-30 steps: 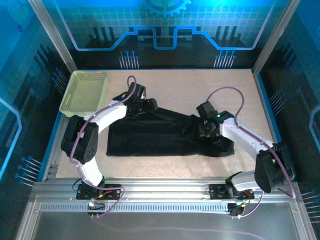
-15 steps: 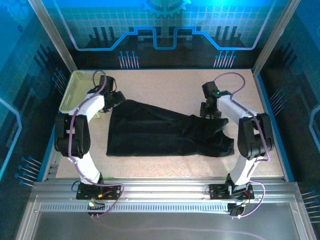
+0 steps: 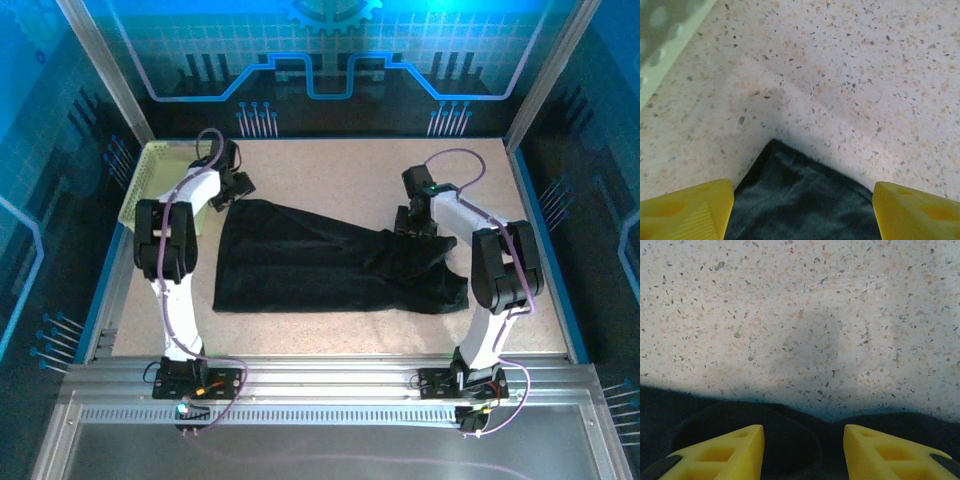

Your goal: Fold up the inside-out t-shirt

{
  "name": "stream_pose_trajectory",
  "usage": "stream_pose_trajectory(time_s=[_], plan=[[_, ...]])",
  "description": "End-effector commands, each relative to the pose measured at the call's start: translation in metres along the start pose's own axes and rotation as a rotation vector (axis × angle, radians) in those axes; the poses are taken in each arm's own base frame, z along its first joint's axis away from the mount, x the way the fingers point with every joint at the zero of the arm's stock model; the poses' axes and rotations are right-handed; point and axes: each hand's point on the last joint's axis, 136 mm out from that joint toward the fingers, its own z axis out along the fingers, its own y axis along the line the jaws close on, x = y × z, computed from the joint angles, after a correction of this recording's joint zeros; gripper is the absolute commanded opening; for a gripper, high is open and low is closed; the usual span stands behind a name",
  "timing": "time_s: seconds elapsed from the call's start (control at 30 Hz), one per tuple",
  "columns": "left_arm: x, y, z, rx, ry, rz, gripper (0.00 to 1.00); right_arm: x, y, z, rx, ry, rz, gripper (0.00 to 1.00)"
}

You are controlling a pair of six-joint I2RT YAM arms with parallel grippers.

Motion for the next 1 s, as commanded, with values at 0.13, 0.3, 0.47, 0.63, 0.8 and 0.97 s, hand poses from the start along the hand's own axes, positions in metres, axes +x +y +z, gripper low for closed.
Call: stream_pose_trajectory(time_s=[0.13, 0.3, 0.47, 0.63, 0.8, 0.97], plan=[[0.003, 0.004, 0.024, -0.083, 0.049, -0.031, 0.67, 0.003, -0.001, -0.011, -0.025, -0.026, 0.004, 0.47], [0.012, 0.009, 0.035, -0.101, 0.078, -0.063, 0.53, 0.003, -0.004, -0.017, -0.022, -0.042, 0.009, 0.47], [0.012, 0.008, 0.034, -0.097, 0.08, -0.07, 0.34, -0.002, 0.0, -0.016, -0.043, -0.042, 0.0, 0.47], [0.013, 0.004, 0.031, -0.068, 0.084, -0.074, 0.23, -0.003, 0.007, -0.005, -0.053, -0.008, -0.005, 0.47], [0.014, 0.001, 0.027, -0.049, 0.091, -0.077, 0.17, -0.001, 0.008, 0.004, -0.032, 0.034, -0.001, 0.41], [0.013, -0.001, 0.021, -0.036, 0.082, -0.076, 0.14, 0.006, 0.002, 0.013, 0.009, 0.071, 0.007, 0.41]])
